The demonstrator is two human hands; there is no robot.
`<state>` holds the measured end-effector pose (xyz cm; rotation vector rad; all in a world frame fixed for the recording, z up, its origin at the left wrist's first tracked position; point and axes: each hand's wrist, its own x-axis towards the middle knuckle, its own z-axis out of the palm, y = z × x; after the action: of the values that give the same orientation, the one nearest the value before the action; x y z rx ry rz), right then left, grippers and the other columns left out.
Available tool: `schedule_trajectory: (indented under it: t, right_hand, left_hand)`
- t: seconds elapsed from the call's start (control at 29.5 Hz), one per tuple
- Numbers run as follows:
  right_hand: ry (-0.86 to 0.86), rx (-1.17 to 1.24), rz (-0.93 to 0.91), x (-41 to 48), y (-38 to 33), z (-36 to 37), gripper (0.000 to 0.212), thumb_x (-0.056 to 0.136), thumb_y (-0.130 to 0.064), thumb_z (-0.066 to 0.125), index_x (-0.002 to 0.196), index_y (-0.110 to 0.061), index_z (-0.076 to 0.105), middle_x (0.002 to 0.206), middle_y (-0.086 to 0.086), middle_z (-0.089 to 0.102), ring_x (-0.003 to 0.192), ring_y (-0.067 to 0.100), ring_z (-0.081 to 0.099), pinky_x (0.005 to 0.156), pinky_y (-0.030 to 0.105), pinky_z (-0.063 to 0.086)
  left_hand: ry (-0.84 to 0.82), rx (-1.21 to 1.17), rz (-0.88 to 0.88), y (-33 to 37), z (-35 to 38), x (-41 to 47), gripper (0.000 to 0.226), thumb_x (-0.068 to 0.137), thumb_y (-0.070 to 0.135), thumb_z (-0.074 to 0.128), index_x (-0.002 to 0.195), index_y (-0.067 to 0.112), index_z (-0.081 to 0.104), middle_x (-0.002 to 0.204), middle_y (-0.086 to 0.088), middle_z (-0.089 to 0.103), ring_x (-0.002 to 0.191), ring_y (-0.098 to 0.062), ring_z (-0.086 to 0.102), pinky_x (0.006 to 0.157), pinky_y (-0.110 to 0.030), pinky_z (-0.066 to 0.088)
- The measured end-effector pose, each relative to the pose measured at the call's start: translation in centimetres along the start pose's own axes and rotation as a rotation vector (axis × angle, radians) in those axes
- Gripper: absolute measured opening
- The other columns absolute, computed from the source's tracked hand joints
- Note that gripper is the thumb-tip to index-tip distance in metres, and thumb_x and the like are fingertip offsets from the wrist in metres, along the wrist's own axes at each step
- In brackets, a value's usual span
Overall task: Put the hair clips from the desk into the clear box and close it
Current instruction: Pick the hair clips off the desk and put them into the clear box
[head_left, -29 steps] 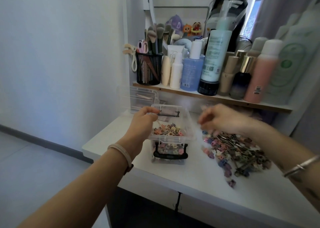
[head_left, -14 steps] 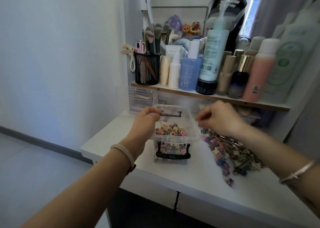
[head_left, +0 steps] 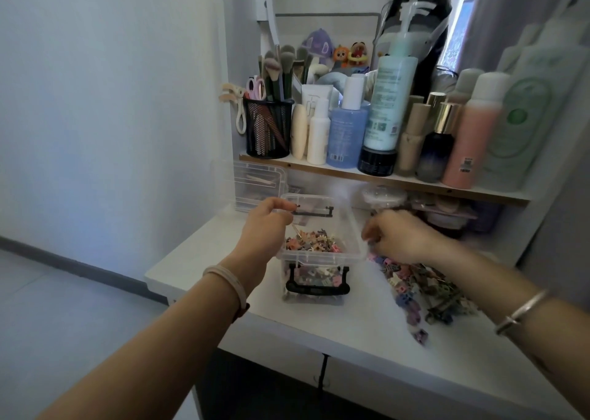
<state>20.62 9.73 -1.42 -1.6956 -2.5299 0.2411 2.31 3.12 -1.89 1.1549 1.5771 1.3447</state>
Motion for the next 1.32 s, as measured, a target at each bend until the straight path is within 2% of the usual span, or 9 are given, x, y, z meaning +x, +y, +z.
schedule_trajectory:
  t: [0.44,0.58,0.68,0.74,0.85,0.95,1.05,1.12,1.32]
  right_hand:
    - [0.019,-0.177,-0.200,0.0,0.4,1.6,0.026,0.087,-0.002,0.051,0.099,-0.013,0.071,0.102,0.002,0.070,0.095,0.016,0.062,0.065,0.017,0.034]
    - [0.068,-0.123,-0.216,-0.1,0.6,1.7,0.025,0.085,-0.001,0.055,0.098,-0.013,0.072,0.100,0.003,0.071,0.091,0.014,0.063,0.070,0.015,0.038]
    - [0.244,0.154,-0.157,0.1,0.4,-0.2,0.019,0.081,0.001,0.063,0.090,-0.012,0.074,0.084,-0.004,0.068,0.073,-0.001,0.057,0.072,0.009,0.038]
    - [0.333,0.527,-0.141,-0.1,-0.4,-2.0,0.021,0.077,0.001,0.069,0.076,-0.020,0.071,0.069,-0.009,0.065,0.056,-0.009,0.056,0.064,0.011,0.044]
    - [0.205,0.881,-0.224,-0.9,-1.9,-3.9,0.019,0.076,0.001,0.070,0.078,-0.018,0.070,0.065,-0.014,0.071,0.065,-0.008,0.064,0.061,0.005,0.048]
    - [0.086,0.694,-0.239,-1.1,-2.3,-4.0,0.016,0.080,-0.009,0.068,0.094,-0.016,0.073,0.092,-0.015,0.069,0.086,-0.007,0.062,0.083,0.008,0.043]
    - [0.210,0.389,-0.096,-0.1,-0.8,-2.4,0.023,0.085,-0.008,0.063,0.106,-0.015,0.070,0.108,0.001,0.069,0.091,0.004,0.057,0.084,0.015,0.040]
    - [0.126,0.152,-0.040,0.2,0.3,-0.9,0.028,0.086,-0.006,0.060,0.112,-0.014,0.067,0.117,0.003,0.067,0.098,0.008,0.057,0.085,0.016,0.040]
    - [0.027,-0.070,-0.075,0.4,1.2,1.5,0.026,0.086,-0.010,0.054,0.106,-0.019,0.069,0.109,0.002,0.069,0.105,0.020,0.062,0.079,0.021,0.042]
  left_hand:
    - [0.012,0.021,0.007,0.2,0.0,0.1,0.018,0.093,0.006,0.040,0.097,0.016,0.055,0.081,0.003,0.049,0.065,-0.013,0.041,0.057,-0.023,0.036]
    - [0.007,0.023,0.006,0.1,0.0,0.1,0.018,0.093,0.007,0.040,0.098,0.016,0.055,0.081,0.004,0.050,0.066,-0.013,0.042,0.056,-0.022,0.036]
    - [0.015,0.028,0.011,0.2,0.0,0.2,0.018,0.093,0.007,0.041,0.096,0.017,0.055,0.081,0.004,0.049,0.065,-0.013,0.042,0.056,-0.023,0.035]
    - [0.017,0.022,0.007,0.1,0.0,0.3,0.018,0.093,0.007,0.041,0.095,0.017,0.055,0.081,0.003,0.049,0.065,-0.014,0.042,0.056,-0.023,0.035]
    - [0.004,0.015,-0.002,0.1,0.0,0.2,0.018,0.093,0.006,0.040,0.095,0.016,0.055,0.079,0.001,0.049,0.063,-0.014,0.042,0.056,-0.023,0.035]
    - [-0.008,0.008,-0.002,0.1,0.0,0.1,0.018,0.093,0.007,0.040,0.092,0.017,0.055,0.079,0.000,0.049,0.063,-0.014,0.042,0.056,-0.023,0.036]
    - [-0.003,0.012,0.001,0.1,0.0,0.1,0.018,0.093,0.007,0.040,0.091,0.018,0.054,0.079,0.001,0.049,0.062,-0.013,0.041,0.056,-0.023,0.035]
    - [0.002,0.011,0.000,0.0,0.0,0.2,0.019,0.093,0.007,0.040,0.090,0.019,0.054,0.079,0.001,0.050,0.062,-0.013,0.041,0.055,-0.023,0.035]
    - [0.005,0.006,0.007,0.0,0.1,0.2,0.020,0.093,0.008,0.041,0.087,0.020,0.055,0.084,0.000,0.052,0.065,-0.014,0.043,0.057,-0.024,0.035]
